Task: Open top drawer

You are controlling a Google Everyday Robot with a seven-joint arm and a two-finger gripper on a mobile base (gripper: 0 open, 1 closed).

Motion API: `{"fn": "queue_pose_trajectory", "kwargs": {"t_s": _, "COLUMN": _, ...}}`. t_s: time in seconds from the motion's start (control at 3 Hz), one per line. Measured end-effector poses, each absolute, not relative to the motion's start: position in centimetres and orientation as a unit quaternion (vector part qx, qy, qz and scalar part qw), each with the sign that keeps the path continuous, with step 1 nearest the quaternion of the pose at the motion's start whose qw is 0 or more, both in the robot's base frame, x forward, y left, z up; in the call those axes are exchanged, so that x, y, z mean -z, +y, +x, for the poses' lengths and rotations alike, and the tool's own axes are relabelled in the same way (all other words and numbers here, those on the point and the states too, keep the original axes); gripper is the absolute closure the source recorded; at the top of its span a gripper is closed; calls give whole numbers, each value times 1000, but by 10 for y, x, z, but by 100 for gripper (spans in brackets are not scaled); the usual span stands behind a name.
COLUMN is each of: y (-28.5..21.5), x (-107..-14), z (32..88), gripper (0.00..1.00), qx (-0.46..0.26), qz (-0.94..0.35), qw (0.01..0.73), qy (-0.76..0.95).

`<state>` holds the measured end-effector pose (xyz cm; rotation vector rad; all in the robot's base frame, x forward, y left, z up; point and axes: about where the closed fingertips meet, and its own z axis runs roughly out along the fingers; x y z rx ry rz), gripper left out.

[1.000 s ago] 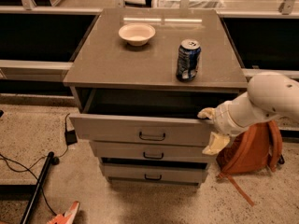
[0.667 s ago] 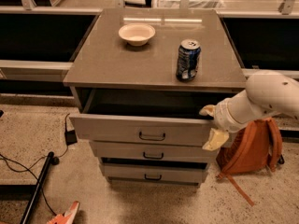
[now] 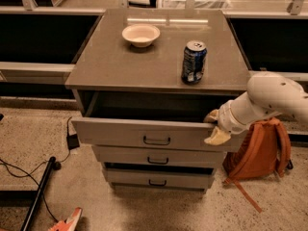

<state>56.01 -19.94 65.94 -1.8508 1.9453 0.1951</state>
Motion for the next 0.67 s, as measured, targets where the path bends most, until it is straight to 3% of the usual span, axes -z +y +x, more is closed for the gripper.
{"fn": "queue_pose_trajectory", "kwargs": {"t_s": 0.67, "y": -199, "x": -665, "z": 541, "gripper": 98, "qx": -77, "qz": -680, "qw": 216, "qy": 697}}
